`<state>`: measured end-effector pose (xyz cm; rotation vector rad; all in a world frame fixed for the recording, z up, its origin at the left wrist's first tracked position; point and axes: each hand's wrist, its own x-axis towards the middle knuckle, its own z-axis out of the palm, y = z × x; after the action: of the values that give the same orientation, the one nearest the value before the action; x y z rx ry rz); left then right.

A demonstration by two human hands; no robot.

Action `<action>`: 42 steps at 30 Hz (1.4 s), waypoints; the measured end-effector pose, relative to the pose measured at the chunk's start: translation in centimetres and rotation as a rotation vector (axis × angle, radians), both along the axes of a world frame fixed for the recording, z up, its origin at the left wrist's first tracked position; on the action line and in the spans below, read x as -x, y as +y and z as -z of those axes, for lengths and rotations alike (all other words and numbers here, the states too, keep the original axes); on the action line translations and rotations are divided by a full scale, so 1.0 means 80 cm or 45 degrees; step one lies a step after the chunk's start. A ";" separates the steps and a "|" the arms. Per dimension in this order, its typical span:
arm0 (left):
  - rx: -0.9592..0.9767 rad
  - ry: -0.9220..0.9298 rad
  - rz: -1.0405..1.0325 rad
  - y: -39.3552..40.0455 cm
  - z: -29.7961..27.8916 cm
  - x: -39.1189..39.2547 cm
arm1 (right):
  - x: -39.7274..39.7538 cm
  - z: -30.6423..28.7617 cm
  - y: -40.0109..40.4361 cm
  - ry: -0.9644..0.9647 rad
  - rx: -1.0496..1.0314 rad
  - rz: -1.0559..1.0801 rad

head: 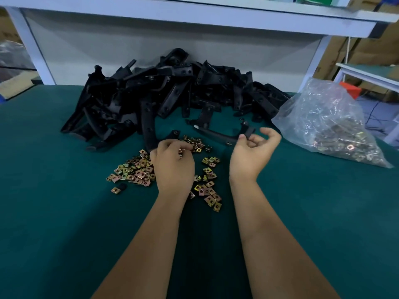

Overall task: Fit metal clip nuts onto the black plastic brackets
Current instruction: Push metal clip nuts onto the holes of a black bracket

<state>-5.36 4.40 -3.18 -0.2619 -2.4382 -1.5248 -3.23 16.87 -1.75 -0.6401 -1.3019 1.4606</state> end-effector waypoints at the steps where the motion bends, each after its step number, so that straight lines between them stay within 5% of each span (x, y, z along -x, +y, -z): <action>1: -0.117 -0.022 0.029 0.000 -0.002 -0.001 | -0.004 -0.001 -0.003 0.029 0.047 -0.019; 7: -0.885 -0.507 0.405 0.000 -0.014 -0.002 | -0.016 -0.002 -0.038 -0.023 0.103 -0.333; 13: -1.269 -0.530 0.418 -0.008 -0.014 0.007 | -0.021 -0.006 -0.055 -0.113 -0.302 -0.694; 16: -1.294 -0.484 0.265 -0.014 -0.016 0.012 | -0.021 -0.007 -0.053 -0.180 -0.470 -0.787; 23: -1.557 -0.447 0.113 -0.030 -0.018 0.020 | -0.019 -0.002 -0.018 -0.368 -0.321 -0.400; 32: -1.601 -0.458 0.141 -0.029 -0.018 0.022 | 0.004 0.016 -0.028 -1.099 -1.476 -0.435; 42: -1.478 -0.539 0.253 -0.016 -0.016 0.015 | 0.006 0.015 -0.026 -1.049 -1.198 -0.489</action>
<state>-6.54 3.15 -1.91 0.0712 -1.3454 -2.9771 -3.73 14.82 -2.93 -0.3400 -2.6179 0.6547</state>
